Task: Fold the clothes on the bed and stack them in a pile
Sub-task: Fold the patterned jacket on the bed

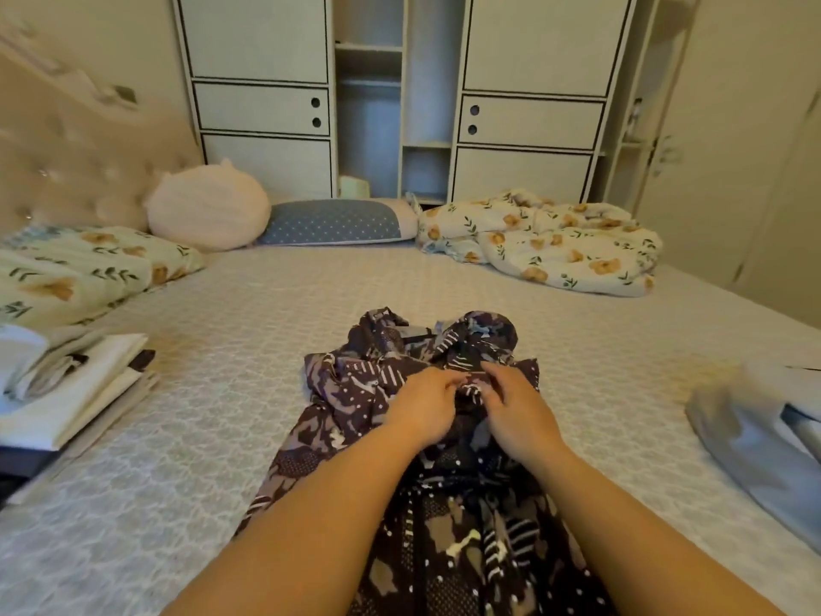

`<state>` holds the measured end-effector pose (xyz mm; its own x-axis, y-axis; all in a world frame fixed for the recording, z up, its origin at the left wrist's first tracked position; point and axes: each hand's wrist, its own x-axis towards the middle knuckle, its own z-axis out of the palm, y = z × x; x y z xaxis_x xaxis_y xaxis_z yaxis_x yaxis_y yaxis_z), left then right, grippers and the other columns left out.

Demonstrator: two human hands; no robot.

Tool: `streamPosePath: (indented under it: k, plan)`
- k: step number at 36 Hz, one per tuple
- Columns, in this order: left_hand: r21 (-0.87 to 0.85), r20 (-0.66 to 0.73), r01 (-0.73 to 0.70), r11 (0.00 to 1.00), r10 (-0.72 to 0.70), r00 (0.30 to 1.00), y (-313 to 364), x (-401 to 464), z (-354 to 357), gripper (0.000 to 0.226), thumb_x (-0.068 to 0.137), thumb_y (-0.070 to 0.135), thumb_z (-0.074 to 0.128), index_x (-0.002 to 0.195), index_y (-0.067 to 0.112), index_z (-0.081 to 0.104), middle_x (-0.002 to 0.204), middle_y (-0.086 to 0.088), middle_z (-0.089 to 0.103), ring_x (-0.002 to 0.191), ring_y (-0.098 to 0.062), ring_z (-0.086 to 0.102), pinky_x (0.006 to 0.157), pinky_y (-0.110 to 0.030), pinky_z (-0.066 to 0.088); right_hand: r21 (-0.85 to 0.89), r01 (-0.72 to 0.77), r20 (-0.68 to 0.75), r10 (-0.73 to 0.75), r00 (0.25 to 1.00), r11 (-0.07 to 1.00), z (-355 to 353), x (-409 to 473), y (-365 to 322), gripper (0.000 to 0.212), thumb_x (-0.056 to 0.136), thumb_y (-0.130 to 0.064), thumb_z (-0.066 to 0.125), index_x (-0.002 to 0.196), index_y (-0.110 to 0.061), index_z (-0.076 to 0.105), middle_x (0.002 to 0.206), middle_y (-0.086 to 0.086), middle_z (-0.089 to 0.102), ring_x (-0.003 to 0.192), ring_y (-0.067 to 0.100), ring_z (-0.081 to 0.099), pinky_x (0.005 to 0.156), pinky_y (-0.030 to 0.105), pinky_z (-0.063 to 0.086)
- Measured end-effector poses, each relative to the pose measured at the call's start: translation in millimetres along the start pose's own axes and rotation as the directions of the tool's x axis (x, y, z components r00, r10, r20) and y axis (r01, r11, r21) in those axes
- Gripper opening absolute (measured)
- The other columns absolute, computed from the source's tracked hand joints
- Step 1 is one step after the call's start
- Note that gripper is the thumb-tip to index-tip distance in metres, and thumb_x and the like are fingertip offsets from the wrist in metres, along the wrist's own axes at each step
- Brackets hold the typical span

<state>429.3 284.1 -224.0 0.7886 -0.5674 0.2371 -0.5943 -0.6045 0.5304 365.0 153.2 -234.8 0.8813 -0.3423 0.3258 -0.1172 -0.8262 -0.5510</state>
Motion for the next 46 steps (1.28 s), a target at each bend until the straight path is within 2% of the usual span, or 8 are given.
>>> streamPosePath:
  k: [3,6,14,25,36,41,44,46]
  plan:
    - [0.378,-0.211,0.02,0.926,0.065,0.975,-25.5,-5.5,15.6,0.043,0.097,0.027,0.037,0.139,0.028,0.046,0.148,0.004,0.037,0.141,-0.019,0.024,0.118,-0.041,0.007,-0.078,0.114,0.063,-0.109,0.992,0.99,7.5,4.2,-2.2,0.043,0.102,-0.03,0.033,0.144,-0.023,0.036,0.149,-0.004,0.036,0.136,0.015,0.032,0.108,0.029,0.027]
    - [0.45,-0.152,0.157,0.879,-0.097,0.984,-49.3,-11.6,30.2,0.058,0.097,0.05,0.028,0.151,0.031,0.019,0.16,0.005,0.007,0.147,-0.02,-0.008,0.109,-0.05,-0.021,-0.152,0.15,0.217,-0.115,0.969,0.977,34.5,0.5,0.8,0.049,0.102,-0.038,0.028,0.15,-0.028,0.025,0.157,-0.005,0.021,0.145,0.014,0.014,0.118,0.035,0.015]
    - [0.411,0.182,0.171,0.895,-0.265,0.947,-79.2,6.5,43.8,0.064,0.095,0.059,0.012,0.151,0.034,-0.004,0.16,0.005,-0.011,0.146,-0.02,-0.015,0.115,-0.05,-0.009,-0.35,0.078,0.284,0.027,0.959,0.934,70.7,-7.5,17.5,0.057,0.098,-0.053,0.017,0.151,-0.033,0.014,0.16,-0.01,0.009,0.147,0.012,-0.003,0.117,0.044,0.001]
    - [0.358,0.169,0.122,0.926,-0.193,0.967,-65.1,-126.0,19.7,0.073,0.093,0.066,0.021,0.152,0.031,-0.005,0.159,0.003,-0.015,0.146,-0.018,-0.013,0.117,-0.041,-0.009,-0.375,-0.064,0.281,0.179,0.943,0.925,43.6,-112.1,-14.3,0.062,0.096,-0.06,0.015,0.152,-0.034,0.003,0.159,-0.005,-0.016,0.147,0.018,-0.01,0.118,0.045,-0.001]
    - [0.369,0.349,0.074,0.926,-0.212,0.913,-9.1,-314.2,-17.5,0.084,0.09,0.067,0.029,0.152,0.024,-0.007,0.16,-0.006,-0.014,0.146,-0.02,-0.015,0.117,-0.037,-0.007,-0.375,0.03,0.508,0.178,0.843,0.927,14.4,-263.1,-83.0,0.065,0.096,-0.06,0.025,0.152,-0.033,0.006,0.16,-0.003,-0.006,0.147,0.021,-0.009,0.117,0.044,-0.003]
    - [0.321,0.272,0.145,0.936,-0.238,0.932,12.9,-382.9,-43.1,0.086,0.086,0.056,0.044,0.153,0.017,0.006,0.16,-0.006,0.01,0.146,-0.024,0.01,0.118,-0.036,0.012,-0.333,0.09,0.543,0.113,0.832,0.939,4.7,-301.0,-108.2,0.059,0.097,-0.053,0.033,0.151,-0.033,0.02,0.16,-0.003,0.003,0.147,0.023,-0.005,0.118,0.043,0.001]
    - [0.341,0.151,0.233,0.911,-0.298,0.943,23.5,-401.3,-65.0,0.069,0.084,0.04,0.05,0.145,0.016,0.03,0.141,-0.006,0.042,0.126,-0.026,0.042,0.098,-0.036,0.04,-0.289,0.107,0.606,0.095,0.789,0.951,3.5,-318.8,-122.5,0.057,0.097,-0.054,0.033,0.15,-0.036,0.02,0.16,-0.008,0.003,0.147,0.02,-0.004,0.117,0.047,0.0]
    - [0.443,0.122,0.262,0.857,-0.347,0.93,30.0,-405.5,-79.5,0.048,0.086,0.034,0.051,0.13,0.015,0.048,0.128,-0.006,0.049,0.113,-0.026,0.051,0.081,-0.034,0.043,-0.293,0.125,0.621,0.089,0.779,0.948,3.8,-330.2,-128.8,0.057,0.097,-0.055,0.03,0.15,-0.037,0.019,0.16,-0.008,0.002,0.147,0.02,-0.005,0.116,0.049,-0.003]
